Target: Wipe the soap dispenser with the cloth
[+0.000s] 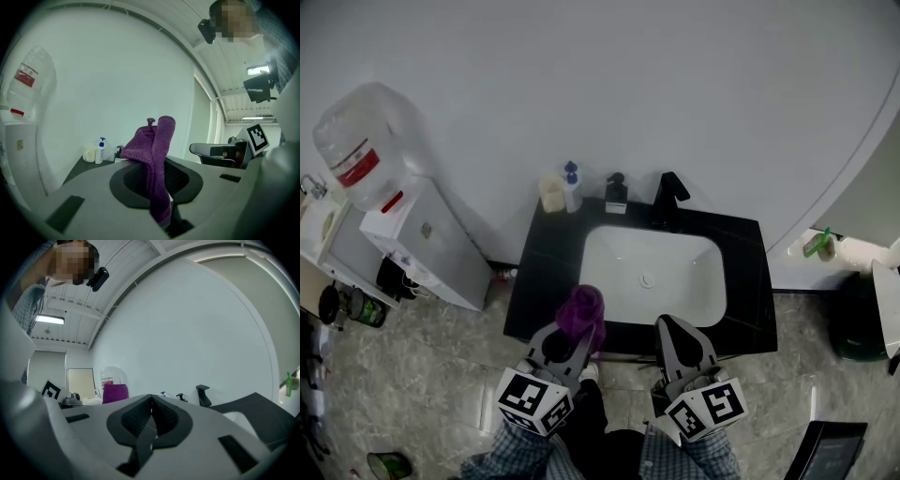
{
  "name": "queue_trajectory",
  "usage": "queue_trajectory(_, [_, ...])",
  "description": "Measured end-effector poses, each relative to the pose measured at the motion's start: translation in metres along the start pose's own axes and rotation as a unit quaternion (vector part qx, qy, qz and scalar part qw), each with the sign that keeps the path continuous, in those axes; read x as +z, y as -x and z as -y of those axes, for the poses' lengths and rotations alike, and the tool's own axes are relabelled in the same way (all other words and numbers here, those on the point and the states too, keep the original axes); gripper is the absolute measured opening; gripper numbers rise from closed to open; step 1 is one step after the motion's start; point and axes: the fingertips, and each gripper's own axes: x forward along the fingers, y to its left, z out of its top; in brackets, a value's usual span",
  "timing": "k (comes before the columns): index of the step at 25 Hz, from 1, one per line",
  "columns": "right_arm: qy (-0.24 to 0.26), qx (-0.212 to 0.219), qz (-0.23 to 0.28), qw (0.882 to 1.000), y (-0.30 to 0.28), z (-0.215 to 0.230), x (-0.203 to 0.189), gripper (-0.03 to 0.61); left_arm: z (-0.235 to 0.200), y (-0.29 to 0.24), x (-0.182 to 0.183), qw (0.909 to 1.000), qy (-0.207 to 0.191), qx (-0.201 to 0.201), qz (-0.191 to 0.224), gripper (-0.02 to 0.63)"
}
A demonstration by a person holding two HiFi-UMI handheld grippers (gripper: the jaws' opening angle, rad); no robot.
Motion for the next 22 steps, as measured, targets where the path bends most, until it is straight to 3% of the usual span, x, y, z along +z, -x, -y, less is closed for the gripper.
queue_trajectory(10, [0.019, -0.022, -0.023, 0.999, -0.134, 0.038, 0.01, 0.018, -0.106, -0.082, 0.022, 0.9996, 0.02, -0.014, -0.017, 0.057])
queue_trajectory(22, [0.02, -0.061, -0.067, 0.996, -0.18, 0.077, -0.015, 0.018, -0.178, -0.134, 0.013, 0.9985, 0.039, -0.006, -0.037, 0.057])
